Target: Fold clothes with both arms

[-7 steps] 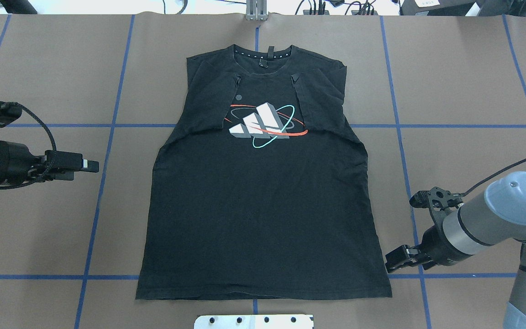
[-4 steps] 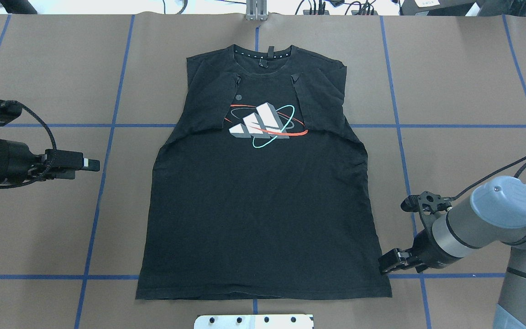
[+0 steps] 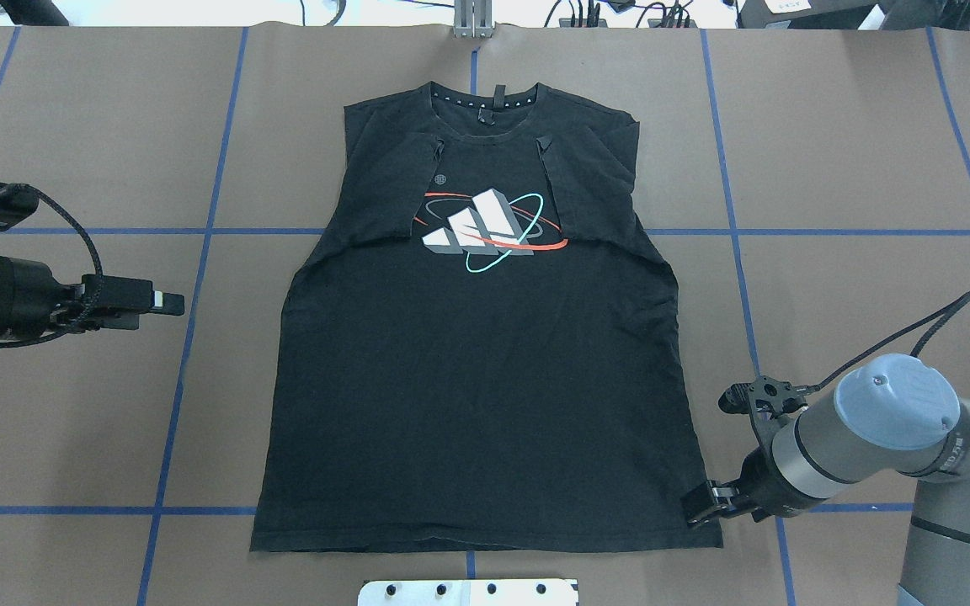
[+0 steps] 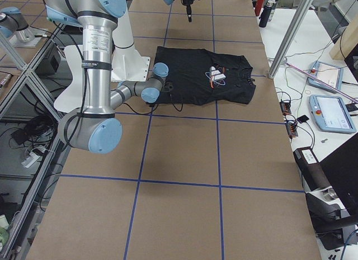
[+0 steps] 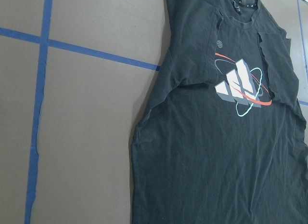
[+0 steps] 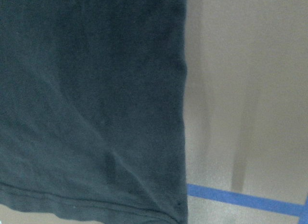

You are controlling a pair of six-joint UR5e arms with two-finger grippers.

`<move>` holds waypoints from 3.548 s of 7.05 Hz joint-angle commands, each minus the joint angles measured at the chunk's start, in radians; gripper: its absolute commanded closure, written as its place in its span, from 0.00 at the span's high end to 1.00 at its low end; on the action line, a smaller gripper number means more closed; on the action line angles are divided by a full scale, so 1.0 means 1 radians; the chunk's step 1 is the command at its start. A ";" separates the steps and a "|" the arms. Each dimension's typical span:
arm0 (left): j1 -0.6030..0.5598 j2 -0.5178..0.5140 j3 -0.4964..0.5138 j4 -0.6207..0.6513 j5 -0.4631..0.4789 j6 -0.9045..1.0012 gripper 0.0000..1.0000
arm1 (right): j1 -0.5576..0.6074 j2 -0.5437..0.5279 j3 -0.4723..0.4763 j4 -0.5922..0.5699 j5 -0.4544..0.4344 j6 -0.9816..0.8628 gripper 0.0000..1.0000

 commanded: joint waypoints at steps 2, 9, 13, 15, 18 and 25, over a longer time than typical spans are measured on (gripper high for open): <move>-0.001 0.003 -0.003 0.000 0.000 0.002 1.00 | -0.017 0.003 -0.009 -0.001 -0.002 0.008 0.81; -0.003 0.005 -0.003 0.000 -0.001 0.002 1.00 | -0.040 0.011 -0.018 -0.002 0.000 0.041 0.62; -0.001 0.006 -0.003 0.002 -0.001 0.002 1.00 | -0.037 0.009 -0.016 -0.002 0.001 0.041 0.30; -0.001 0.008 -0.001 0.000 -0.001 0.002 1.00 | -0.036 0.006 -0.016 -0.002 0.003 0.041 0.29; -0.001 0.008 -0.001 0.002 0.000 0.002 1.00 | -0.033 0.000 -0.016 -0.002 0.006 0.041 0.30; -0.001 0.008 -0.003 0.000 -0.001 0.002 1.00 | -0.034 -0.003 -0.018 -0.005 0.004 0.041 0.30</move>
